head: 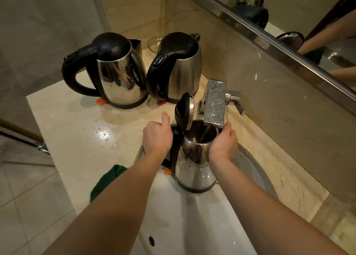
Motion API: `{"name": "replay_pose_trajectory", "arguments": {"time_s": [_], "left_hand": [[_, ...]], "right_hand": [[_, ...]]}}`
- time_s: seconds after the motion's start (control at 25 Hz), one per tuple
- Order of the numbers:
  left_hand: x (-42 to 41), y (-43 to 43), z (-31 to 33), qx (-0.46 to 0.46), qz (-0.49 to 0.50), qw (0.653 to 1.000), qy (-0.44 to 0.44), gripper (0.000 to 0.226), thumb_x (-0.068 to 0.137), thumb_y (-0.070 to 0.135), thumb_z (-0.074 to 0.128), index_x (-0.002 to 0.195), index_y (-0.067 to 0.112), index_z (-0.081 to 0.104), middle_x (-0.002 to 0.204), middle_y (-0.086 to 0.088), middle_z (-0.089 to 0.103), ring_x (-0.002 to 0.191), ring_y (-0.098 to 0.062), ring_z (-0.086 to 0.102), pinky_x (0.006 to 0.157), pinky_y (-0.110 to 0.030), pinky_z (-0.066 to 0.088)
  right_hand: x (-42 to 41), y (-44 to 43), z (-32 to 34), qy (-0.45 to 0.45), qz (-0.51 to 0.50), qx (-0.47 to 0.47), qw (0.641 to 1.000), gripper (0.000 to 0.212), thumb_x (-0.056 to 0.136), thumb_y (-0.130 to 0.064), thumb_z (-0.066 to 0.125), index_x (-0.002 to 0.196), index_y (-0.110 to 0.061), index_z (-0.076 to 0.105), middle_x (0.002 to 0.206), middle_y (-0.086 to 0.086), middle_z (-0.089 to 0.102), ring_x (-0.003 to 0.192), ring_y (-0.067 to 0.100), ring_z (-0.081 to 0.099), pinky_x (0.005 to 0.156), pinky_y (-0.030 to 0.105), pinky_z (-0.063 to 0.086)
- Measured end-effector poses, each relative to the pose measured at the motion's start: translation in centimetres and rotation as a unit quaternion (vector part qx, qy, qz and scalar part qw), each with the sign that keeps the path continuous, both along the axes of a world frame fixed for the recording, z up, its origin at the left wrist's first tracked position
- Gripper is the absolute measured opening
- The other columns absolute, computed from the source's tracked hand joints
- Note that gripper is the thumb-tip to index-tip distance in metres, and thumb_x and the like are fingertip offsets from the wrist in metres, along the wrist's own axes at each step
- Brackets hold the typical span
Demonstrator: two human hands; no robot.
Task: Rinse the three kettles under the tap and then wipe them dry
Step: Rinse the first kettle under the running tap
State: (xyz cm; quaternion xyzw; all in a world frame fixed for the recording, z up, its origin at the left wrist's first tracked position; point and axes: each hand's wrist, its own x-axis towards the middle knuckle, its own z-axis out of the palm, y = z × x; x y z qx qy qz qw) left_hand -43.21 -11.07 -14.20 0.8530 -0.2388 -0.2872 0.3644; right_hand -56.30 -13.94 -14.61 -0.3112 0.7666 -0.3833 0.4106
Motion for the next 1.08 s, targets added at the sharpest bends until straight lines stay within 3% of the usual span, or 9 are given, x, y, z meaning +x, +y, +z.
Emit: {"name": "replay_pose_trajectory", "arguments": {"time_s": [1.08], "left_hand": [[-0.10, 0.01, -0.08, -0.005, 0.002, 1.000, -0.001, 0.063, 0.100, 0.052, 0.035, 0.056, 0.008, 0.043, 0.059, -0.008, 0.048, 0.055, -0.020, 0.046, 0.057, -0.036, 0.040]], "right_hand": [[-0.13, 0.11, 0.33, 0.004, 0.002, 0.000, 1.000, 0.041, 0.100, -0.042, 0.033, 0.086, -0.012, 0.057, 0.074, 0.001, 0.052, 0.069, 0.017, 0.048, 0.074, 0.040, 0.039]]}}
